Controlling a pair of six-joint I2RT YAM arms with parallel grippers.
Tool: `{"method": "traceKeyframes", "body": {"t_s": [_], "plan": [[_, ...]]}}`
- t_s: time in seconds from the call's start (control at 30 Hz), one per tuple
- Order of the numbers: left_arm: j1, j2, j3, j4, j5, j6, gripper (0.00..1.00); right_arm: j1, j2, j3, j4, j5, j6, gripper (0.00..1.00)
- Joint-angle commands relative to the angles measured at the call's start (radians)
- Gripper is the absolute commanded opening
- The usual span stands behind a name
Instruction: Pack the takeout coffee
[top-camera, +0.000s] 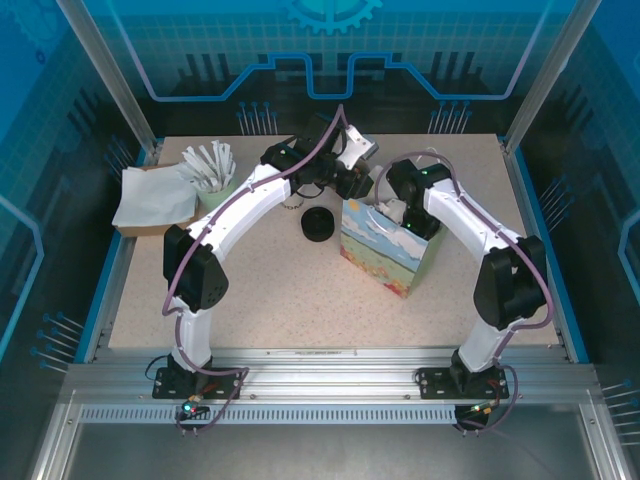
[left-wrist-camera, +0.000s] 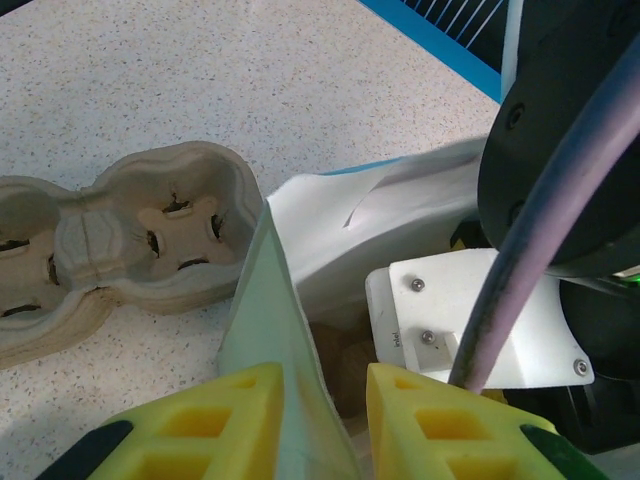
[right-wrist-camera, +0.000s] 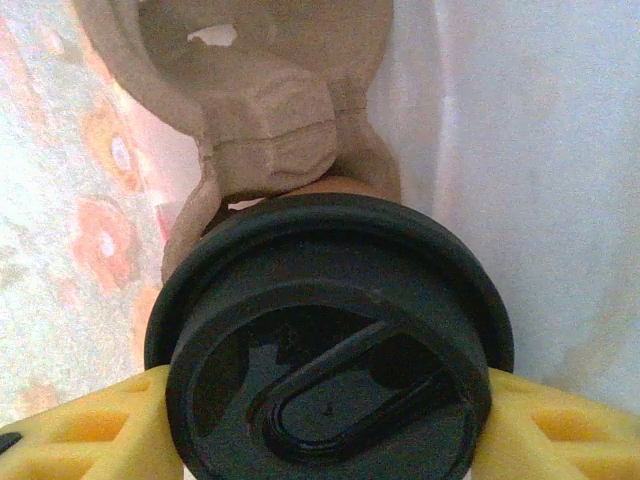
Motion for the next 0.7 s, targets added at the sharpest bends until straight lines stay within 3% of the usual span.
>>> {"method": "traceKeyframes", "body": {"t_s": [0.0, 0.37, 0.57, 0.67], "plan": [[-0.004, -0.011, -0.018, 0.0, 0.022, 0.013, 0.29, -0.002, 0.068, -0.092, 0.041, -0.068, 0.024, 0.34], [-0.008, -0.016, -0.016, 0.008, 0.024, 0.003, 0.29, 0.022, 0.071, -0.087, 0.057, -0.042, 0.032, 0.41], [-0.008, -0.019, -0.009, 0.008, 0.027, -0.002, 0.3, 0.053, 0.012, -0.013, 0.01, -0.019, 0.04, 0.67], [-0.009, -0.019, -0.006, 0.009, 0.025, -0.001, 0.31, 0.069, -0.001, 0.012, -0.008, -0.009, 0.044, 0.74]]}}
